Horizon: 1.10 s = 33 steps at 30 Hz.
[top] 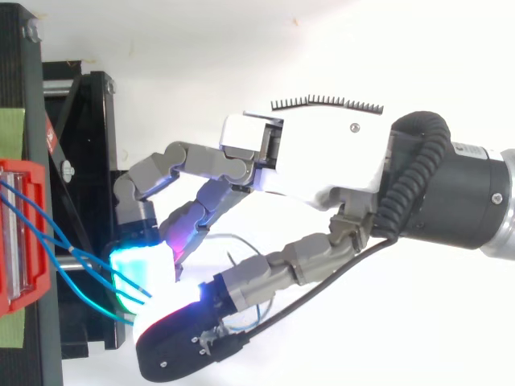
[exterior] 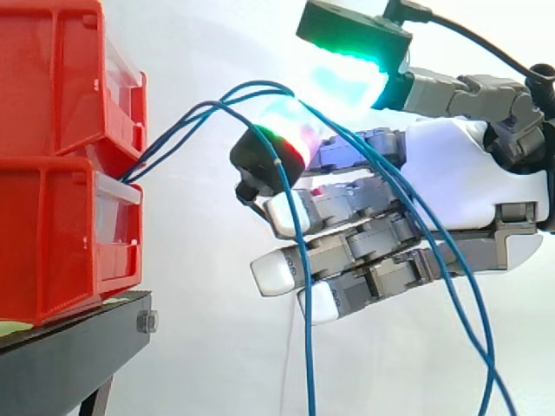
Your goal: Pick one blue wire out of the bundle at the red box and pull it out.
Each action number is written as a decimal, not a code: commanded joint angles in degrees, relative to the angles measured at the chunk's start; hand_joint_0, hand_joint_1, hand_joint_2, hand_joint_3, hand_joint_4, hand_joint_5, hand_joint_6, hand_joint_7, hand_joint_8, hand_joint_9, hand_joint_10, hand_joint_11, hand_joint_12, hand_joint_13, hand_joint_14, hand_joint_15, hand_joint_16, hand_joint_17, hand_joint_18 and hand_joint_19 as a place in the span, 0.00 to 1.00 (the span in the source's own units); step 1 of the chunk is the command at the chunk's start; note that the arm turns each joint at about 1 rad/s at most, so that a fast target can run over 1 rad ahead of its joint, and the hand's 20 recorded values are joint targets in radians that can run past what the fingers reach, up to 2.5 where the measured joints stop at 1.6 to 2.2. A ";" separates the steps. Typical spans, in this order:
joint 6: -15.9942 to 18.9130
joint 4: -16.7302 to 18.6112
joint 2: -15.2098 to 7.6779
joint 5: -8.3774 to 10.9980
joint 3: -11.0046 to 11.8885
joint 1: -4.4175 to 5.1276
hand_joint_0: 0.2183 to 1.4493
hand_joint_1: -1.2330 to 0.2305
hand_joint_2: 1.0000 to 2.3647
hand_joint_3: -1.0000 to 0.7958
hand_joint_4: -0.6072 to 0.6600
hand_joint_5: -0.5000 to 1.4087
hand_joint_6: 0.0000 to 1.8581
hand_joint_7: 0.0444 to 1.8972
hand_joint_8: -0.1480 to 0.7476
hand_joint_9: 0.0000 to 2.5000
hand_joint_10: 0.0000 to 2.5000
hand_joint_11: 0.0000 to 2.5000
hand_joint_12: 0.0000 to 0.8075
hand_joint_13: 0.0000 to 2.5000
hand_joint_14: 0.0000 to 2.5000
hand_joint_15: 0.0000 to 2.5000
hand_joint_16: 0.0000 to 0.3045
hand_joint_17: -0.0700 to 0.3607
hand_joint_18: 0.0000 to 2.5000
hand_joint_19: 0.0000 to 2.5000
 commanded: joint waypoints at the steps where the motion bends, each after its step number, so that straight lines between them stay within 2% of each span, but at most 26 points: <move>1: 0.79 -0.09 0.00 0.11 0.06 0.12 0.30 0.34 0.00 0.52 0.50 0.17 0.51 0.56 0.52 0.37 0.00 0.11 0.56 0.30 0.00 0.13 0.23 0.53 0.27 0.17; 5: 1.32 -0.09 0.00 0.11 0.06 0.12 0.29 0.37 0.00 0.52 0.49 0.18 0.49 0.62 0.52 0.38 0.00 0.10 0.56 0.30 0.00 0.12 0.24 0.54 0.26 0.17; 8: 1.40 -0.18 0.00 0.11 -0.03 0.12 0.32 0.35 0.03 0.60 0.44 0.18 0.49 0.63 0.53 0.38 0.00 0.11 0.56 0.30 0.00 0.12 0.23 0.53 0.27 0.16; 9: 1.40 -0.09 0.00 0.11 0.06 0.12 0.36 0.34 0.00 0.63 0.38 0.17 0.50 0.64 0.52 0.37 0.00 0.11 0.54 0.30 0.00 0.13 0.22 0.51 0.27 0.16; 10: 1.40 -0.18 0.00 0.11 0.06 0.12 0.36 0.34 0.00 0.63 0.37 0.17 0.51 0.64 0.51 0.37 0.00 0.12 0.54 0.30 0.00 0.13 0.21 0.50 0.27 0.16; 13: 1.40 0.00 0.00 0.20 0.06 0.20 0.37 0.33 0.00 0.62 0.38 0.17 0.51 0.62 0.49 0.36 0.00 0.12 0.53 0.30 0.00 0.13 0.21 0.50 0.27 0.16; 14: 1.40 0.00 0.00 0.20 0.06 0.20 0.35 0.33 0.00 0.61 0.42 0.17 0.50 0.60 0.49 0.36 0.00 0.11 0.54 0.30 0.00 0.13 0.22 0.51 0.27 0.16; 16: 1.49 0.00 0.00 0.20 0.06 0.20 0.31 0.35 0.10 0.58 0.46 0.17 0.50 0.60 0.50 0.37 0.00 0.10 0.54 0.30 0.00 0.12 0.23 0.52 0.27 0.16; 17: 1.58 0.00 0.00 0.20 0.06 0.20 0.28 0.38 0.18 0.55 0.47 0.17 0.50 0.57 0.50 0.37 0.00 0.09 0.55 0.30 0.00 0.11 0.23 0.53 0.27 0.16; 18: 1.84 0.00 0.00 0.20 0.06 0.29 0.27 0.39 0.21 0.54 0.47 0.17 0.50 0.56 0.50 0.37 0.00 0.08 0.55 0.30 0.00 0.11 0.24 0.54 0.27 0.16; 19: 1.93 0.00 0.00 0.20 -0.03 0.38 0.26 0.42 0.23 0.53 0.48 0.17 0.50 0.56 0.50 0.37 0.00 0.08 0.55 0.30 0.00 0.11 0.24 0.54 0.27 0.16; 21: 2.11 0.00 0.00 0.29 0.06 0.38 0.22 0.50 0.36 0.50 0.49 0.17 0.48 0.57 0.51 0.37 0.00 0.08 0.57 0.30 0.00 0.11 0.25 0.56 0.26 0.16; 27: 2.55 -0.18 0.00 0.29 0.06 0.38 0.20 0.62 0.45 0.47 0.49 0.18 0.48 0.54 0.51 0.38 0.00 0.08 0.58 0.30 0.00 0.12 0.26 0.57 0.26 0.16; 33: 2.55 0.00 0.00 0.29 0.06 0.38 0.20 0.63 0.44 0.47 0.50 0.18 0.48 0.53 0.52 0.39 0.00 0.09 0.59 0.30 0.00 0.12 0.26 0.57 0.26 0.17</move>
